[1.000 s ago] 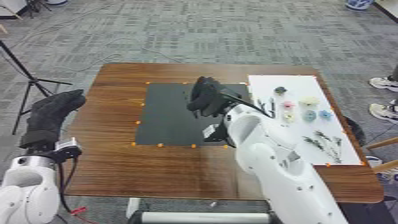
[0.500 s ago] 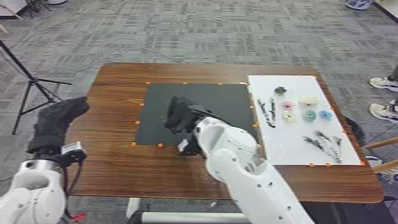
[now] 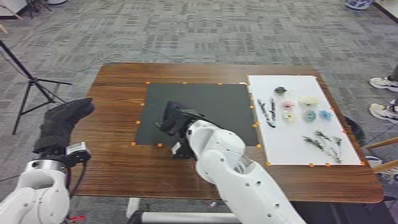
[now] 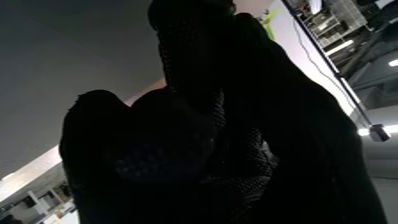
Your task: Arrange flowers
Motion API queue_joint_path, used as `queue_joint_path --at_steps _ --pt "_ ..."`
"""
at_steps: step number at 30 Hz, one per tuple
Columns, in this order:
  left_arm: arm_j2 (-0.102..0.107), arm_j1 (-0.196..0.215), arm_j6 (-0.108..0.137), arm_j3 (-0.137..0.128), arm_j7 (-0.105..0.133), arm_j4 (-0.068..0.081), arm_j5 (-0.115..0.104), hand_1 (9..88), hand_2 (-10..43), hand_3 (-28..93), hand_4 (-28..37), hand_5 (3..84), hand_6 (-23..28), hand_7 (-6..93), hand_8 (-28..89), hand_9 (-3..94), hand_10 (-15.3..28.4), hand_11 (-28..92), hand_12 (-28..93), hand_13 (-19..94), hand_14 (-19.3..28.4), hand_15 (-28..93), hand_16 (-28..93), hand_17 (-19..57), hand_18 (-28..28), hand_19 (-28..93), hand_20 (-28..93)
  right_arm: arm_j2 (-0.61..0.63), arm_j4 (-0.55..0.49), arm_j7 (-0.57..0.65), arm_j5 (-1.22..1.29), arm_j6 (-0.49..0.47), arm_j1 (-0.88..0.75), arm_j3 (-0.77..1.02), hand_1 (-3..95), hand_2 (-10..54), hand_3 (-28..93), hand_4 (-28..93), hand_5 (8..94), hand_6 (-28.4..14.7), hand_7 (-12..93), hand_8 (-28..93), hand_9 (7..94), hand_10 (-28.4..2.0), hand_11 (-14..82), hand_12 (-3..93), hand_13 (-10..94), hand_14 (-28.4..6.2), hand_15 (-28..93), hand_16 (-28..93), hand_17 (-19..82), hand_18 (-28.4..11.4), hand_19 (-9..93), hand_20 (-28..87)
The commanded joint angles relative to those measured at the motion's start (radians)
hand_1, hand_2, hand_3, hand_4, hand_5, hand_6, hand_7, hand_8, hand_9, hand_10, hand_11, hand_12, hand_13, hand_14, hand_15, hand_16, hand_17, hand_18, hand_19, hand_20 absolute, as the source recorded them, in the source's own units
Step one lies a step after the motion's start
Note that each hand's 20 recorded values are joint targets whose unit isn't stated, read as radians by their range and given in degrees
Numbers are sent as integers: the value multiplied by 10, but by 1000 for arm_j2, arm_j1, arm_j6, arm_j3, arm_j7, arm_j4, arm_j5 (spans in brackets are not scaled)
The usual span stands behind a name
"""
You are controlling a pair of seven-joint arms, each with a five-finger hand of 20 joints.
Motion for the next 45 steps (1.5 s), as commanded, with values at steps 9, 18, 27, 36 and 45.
queue_joint_path --at_steps 9,18,27,36,45 --pt "-11 -1 0 8 -16 -10 -3 289 9 681 -200 536 32 172 -80 532 142 212 117 408 166 195 -16 95 100 47 184 -16 13 20 3 -6 -10 6 530 -66 560 -86 820 -54 178 129 934 -133 143 130 937 -28 605 230 756 -74 932 446" --pt "-11 -3 -6 7 -23 -10 1 292 0 682 -194 535 32 173 -80 531 141 212 116 409 168 196 -17 93 101 46 183 -19 8 9 23 -31 -13 25 475 -59 582 -87 782 -60 166 114 905 -146 134 138 937 -30 590 239 749 -71 932 433" --pt "-17 27 -8 -21 -26 -23 0 293 -1 680 -192 535 32 173 -80 531 141 212 116 410 168 196 -18 93 101 46 182 72 -92 30 184 -12 -42 59 340 74 598 -97 786 -47 195 -80 908 -152 134 139 937 -34 580 250 738 -88 932 449" --pt "-17 40 -4 -36 -24 -32 -1 294 -2 680 -192 535 32 173 -80 531 140 213 116 410 168 198 -18 93 101 47 182 145 -213 102 492 -31 -130 99 295 146 557 -108 722 -61 142 -69 817 -167 104 117 937 -51 522 261 715 -89 932 387" --pt "-20 44 -5 -38 -24 -34 -1 293 -3 680 -191 533 31 174 -80 531 140 214 116 410 167 197 -18 92 102 47 182 165 -276 152 669 -16 -208 110 284 189 485 -111 709 -65 137 -64 761 -186 91 96 937 -57 540 241 720 -90 932 377"
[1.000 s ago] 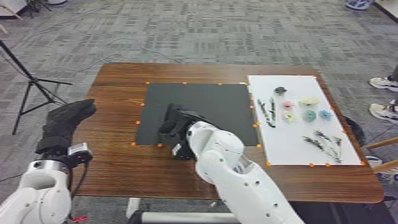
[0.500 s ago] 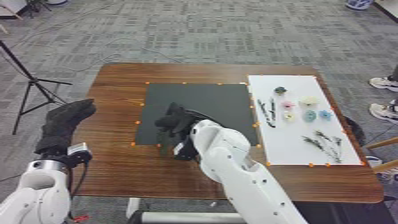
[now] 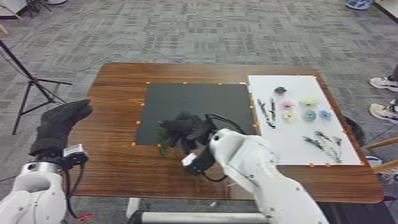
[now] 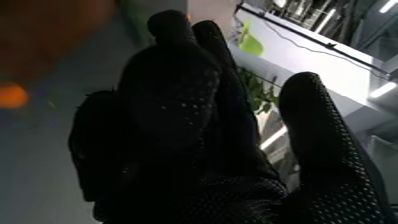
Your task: Arrange flowers
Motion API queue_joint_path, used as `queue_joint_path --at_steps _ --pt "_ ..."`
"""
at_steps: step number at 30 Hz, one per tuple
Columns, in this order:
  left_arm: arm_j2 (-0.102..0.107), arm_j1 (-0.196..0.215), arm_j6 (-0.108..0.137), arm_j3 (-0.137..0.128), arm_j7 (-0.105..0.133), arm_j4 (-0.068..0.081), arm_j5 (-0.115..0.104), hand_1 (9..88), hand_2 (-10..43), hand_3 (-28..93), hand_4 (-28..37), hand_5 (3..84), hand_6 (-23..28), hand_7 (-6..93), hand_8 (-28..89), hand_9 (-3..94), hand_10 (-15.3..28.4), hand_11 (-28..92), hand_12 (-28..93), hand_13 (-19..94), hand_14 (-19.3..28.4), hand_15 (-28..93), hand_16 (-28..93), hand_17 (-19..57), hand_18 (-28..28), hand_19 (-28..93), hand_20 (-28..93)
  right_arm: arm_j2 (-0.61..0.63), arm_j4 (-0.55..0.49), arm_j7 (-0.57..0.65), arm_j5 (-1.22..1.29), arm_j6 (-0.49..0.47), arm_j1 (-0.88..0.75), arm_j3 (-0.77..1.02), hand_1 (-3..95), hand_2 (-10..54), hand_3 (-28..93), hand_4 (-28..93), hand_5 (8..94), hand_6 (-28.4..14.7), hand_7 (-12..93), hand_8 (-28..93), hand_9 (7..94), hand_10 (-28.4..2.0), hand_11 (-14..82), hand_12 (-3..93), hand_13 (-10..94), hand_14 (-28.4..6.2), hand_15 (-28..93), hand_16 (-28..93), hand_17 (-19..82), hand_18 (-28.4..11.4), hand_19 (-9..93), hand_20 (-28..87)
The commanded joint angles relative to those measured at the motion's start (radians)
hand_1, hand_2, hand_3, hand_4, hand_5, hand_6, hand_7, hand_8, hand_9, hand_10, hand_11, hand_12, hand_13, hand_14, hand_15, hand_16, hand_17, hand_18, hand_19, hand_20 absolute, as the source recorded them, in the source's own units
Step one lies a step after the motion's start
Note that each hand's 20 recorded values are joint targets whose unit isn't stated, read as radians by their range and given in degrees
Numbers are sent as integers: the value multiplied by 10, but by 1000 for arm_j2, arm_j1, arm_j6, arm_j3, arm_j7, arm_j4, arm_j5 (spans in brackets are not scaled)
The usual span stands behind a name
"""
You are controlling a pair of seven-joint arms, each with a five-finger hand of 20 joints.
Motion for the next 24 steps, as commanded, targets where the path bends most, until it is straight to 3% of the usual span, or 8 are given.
queue_joint_path --at_steps 1,12,24 --pt "-12 11 -1 -6 -1 -10 -2 293 -3 681 -191 534 31 174 -80 531 140 214 116 410 167 196 -18 92 102 47 182 4 -34 47 122 1 -73 4 285 191 480 -111 709 -65 136 -64 759 -185 91 94 937 -57 541 240 721 -89 932 376" --pt "-21 -8 -14 13 -2 4 -3 293 -2 680 -191 534 31 174 -80 531 140 214 116 411 168 198 -17 91 102 47 181 -52 75 -57 282 -43 -101 61 234 207 491 -121 678 -63 110 -74 654 -173 77 76 937 -68 491 271 679 -117 932 388" --pt "-23 -1 -16 8 2 0 -4 293 -2 678 -191 533 33 172 -80 531 140 214 116 412 168 199 -17 91 102 46 181 -59 90 -9 276 -144 -87 54 204 205 512 -128 659 -69 93 -74 610 -166 69 63 937 -70 484 293 670 -128 932 400"
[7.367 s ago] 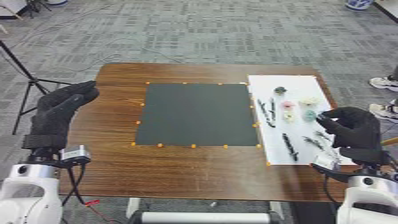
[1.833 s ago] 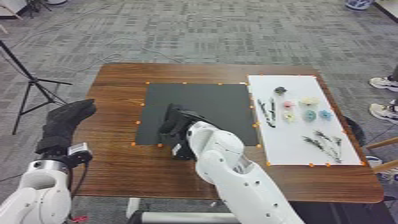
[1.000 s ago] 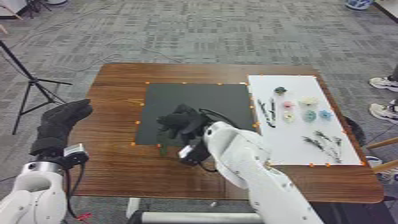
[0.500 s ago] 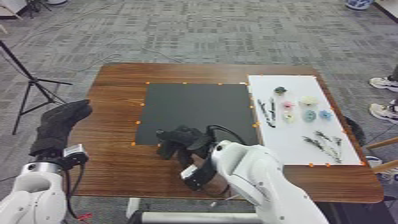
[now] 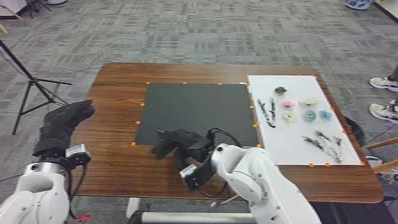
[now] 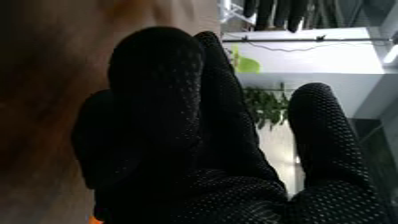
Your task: Arrange flowers
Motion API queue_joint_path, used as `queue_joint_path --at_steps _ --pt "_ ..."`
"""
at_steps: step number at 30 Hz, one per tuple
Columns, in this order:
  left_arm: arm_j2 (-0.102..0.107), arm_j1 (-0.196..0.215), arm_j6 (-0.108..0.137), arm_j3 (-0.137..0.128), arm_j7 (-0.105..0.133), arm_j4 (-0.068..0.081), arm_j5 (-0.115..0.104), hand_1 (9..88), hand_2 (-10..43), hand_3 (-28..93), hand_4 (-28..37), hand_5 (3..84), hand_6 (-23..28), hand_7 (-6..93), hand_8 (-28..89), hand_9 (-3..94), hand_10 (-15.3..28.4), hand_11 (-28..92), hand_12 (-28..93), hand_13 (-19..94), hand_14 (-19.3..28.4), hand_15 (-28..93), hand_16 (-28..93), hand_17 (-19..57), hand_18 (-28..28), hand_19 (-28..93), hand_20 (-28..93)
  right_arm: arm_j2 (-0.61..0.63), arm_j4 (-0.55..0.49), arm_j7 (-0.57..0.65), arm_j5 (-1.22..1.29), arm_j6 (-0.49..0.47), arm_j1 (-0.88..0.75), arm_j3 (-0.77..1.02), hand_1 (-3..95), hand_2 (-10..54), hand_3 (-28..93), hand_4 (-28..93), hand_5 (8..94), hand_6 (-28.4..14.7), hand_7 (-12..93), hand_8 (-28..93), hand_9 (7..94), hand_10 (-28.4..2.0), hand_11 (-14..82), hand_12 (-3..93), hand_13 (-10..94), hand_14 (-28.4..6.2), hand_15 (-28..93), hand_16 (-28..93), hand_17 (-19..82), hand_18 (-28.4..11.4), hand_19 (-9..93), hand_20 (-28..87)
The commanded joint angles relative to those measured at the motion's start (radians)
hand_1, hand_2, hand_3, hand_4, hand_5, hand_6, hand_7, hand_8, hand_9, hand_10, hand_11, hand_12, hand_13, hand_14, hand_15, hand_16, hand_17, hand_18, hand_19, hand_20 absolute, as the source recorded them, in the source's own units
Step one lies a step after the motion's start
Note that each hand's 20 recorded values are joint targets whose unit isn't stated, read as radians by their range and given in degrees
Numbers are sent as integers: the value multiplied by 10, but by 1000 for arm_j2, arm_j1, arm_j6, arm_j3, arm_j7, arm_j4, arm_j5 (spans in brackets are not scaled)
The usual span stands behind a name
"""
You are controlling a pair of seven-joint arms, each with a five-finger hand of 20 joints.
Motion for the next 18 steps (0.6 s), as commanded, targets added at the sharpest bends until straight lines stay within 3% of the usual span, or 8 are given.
queue_joint_path --at_steps 1,8,18 --pt "-10 7 -11 -4 1 -2 -2 293 -2 679 -190 533 32 172 -79 531 140 213 116 412 168 199 -17 91 102 46 181 -1 -13 34 -48 -70 4 -26 204 204 511 -128 656 -69 91 -74 607 -167 68 62 937 -69 489 292 672 -130 932 402" --pt "-11 4 -11 0 2 -3 -2 293 -3 680 -190 534 33 171 -79 531 140 214 116 411 169 199 -17 91 102 46 181 -2 -22 10 -148 -133 30 -34 204 202 503 -127 630 -74 78 -76 574 -163 63 54 937 -65 525 270 682 -135 932 438" --pt "-12 1 -10 5 -1 -2 0 292 -4 681 -191 534 32 173 -80 530 140 214 116 412 167 198 -17 90 103 47 180 -5 -25 -2 -171 -124 48 -43 197 194 509 -124 602 -84 71 -76 548 -167 61 53 937 -63 530 262 683 -137 932 455"
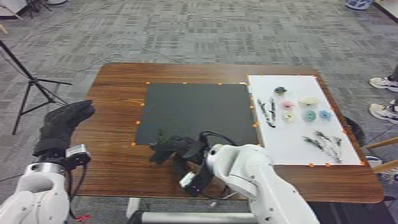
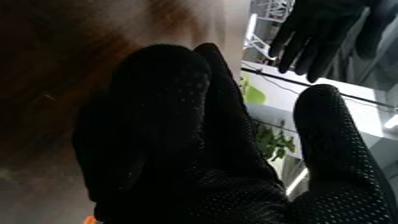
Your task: Arrange flowers
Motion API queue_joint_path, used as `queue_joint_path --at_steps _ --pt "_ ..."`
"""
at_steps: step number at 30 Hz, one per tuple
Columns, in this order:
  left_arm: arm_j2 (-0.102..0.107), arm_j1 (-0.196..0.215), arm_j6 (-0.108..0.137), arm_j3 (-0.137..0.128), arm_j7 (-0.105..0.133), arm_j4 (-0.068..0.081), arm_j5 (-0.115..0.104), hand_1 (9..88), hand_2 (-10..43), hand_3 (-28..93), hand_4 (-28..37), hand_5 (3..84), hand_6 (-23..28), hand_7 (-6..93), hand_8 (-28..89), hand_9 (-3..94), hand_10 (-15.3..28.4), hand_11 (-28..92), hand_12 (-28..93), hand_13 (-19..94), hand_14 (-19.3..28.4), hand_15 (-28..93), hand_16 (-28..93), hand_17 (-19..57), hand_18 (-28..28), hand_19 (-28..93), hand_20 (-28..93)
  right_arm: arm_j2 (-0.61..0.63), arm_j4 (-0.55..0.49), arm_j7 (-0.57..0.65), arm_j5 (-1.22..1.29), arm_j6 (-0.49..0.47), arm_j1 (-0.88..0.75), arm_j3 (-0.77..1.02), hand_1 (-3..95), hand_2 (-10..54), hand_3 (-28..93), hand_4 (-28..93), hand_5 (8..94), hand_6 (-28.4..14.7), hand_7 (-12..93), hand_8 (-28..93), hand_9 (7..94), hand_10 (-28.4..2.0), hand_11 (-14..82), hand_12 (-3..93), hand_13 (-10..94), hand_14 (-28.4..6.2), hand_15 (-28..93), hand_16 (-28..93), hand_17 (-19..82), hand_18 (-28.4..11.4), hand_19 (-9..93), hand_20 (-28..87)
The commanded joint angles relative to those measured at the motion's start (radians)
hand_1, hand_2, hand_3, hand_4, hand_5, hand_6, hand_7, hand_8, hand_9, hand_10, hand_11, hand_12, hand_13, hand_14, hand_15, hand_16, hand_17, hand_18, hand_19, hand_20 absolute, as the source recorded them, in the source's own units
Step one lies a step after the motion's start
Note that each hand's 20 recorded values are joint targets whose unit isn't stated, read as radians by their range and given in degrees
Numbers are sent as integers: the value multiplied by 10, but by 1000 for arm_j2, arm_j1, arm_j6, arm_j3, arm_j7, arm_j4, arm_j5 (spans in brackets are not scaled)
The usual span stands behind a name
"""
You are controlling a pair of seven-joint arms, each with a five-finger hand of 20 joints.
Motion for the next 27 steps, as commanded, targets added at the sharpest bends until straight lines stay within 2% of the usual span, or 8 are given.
queue_joint_path --at_steps 1,15,27 --pt "-11 1 -9 5 -1 -1 -1 292 -4 681 -190 534 32 173 -80 530 140 213 115 412 167 198 -17 90 103 47 180 -17 -7 -13 14 6 16 -3 196 193 510 -124 601 -84 71 -76 546 -167 60 53 937 -63 530 262 682 -136 932 455" --pt "-10 -10 -12 10 -9 1 0 292 -4 679 -189 533 32 172 -79 531 140 214 115 412 168 198 -17 89 104 48 180 -27 2 -7 8 8 21 -7 197 190 514 -123 594 -84 71 -76 544 -165 61 51 937 -63 532 259 683 -138 932 456" --pt "-16 -9 -9 12 -2 1 -2 293 -5 679 -189 534 32 172 -79 531 139 214 116 411 168 198 -16 88 105 49 180 -30 15 18 3 -24 24 -4 196 179 509 -119 592 -87 69 -75 553 -171 62 54 937 -63 533 258 683 -139 932 456"
